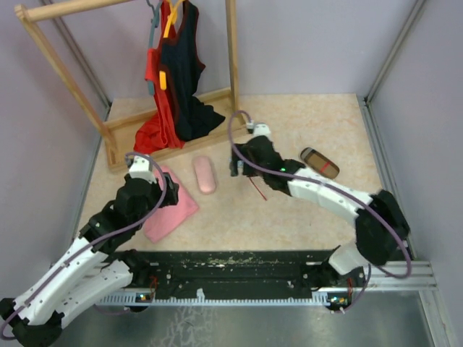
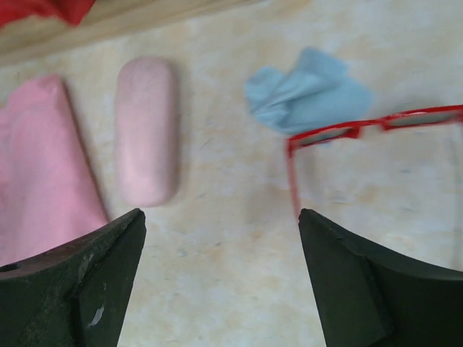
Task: Organize the sunglasses
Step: Pick up the sunglasses case from the center of the board.
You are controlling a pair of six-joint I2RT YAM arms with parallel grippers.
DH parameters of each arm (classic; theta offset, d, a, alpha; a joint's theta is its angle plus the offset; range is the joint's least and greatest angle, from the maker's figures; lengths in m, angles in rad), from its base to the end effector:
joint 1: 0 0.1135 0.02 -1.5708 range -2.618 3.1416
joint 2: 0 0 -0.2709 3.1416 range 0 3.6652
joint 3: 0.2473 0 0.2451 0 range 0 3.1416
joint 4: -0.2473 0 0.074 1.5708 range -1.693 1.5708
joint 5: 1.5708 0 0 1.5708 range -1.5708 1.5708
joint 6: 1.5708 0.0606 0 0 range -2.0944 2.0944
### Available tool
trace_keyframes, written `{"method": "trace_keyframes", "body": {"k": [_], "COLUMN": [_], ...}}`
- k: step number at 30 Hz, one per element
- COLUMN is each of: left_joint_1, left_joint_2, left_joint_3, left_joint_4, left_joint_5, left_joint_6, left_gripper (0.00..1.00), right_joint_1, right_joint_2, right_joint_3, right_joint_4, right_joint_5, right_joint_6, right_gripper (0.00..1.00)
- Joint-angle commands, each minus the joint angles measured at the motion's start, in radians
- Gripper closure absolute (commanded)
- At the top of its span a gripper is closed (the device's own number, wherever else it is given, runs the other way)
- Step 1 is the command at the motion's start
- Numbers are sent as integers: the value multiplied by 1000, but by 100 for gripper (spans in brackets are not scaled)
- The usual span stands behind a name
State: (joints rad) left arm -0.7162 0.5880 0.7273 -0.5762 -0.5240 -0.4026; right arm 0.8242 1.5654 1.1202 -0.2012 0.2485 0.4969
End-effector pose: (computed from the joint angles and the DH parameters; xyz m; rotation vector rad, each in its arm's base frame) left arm 0.1226 -0.0665 0.3027 -0.0240 1.9517 -0.2128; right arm 0.2587 0.2577 0.2563 -0.2263 2.2216 0.4614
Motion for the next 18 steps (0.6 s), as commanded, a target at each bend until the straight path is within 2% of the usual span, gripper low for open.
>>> {"method": "trace_keyframes", "body": {"k": [1, 5, 8, 11, 15, 18], "left_joint_1": [1, 1, 1, 1, 1, 1], "left_joint_2": [62, 124, 181, 231, 274, 281], "left_joint_3": [-2, 26, 53, 69, 81, 88], "left_joint_4": [45, 66, 70, 69, 59, 55], "left_joint_5": [71, 126, 147, 164, 181, 199], "left_joint_6": [20, 24, 9, 3, 26, 27], "left_gripper": [17, 18, 18, 18, 17, 17], "right_joint_1": [-142, -290, -386, -459, -564, -592], "right_joint_2": [-209, -336, -359, -324, -229, -145], "right_joint_3": [-142, -233, -236, -187, -124, -58], "right_joint_4": [2, -26, -49, -87, -113, -167], "right_joint_5": [-12, 13, 67, 124, 22, 24], "right_joint_6": [-37, -26, -66, -163, -353, -506], "right_gripper": [14, 15, 9, 4, 1, 1]}}
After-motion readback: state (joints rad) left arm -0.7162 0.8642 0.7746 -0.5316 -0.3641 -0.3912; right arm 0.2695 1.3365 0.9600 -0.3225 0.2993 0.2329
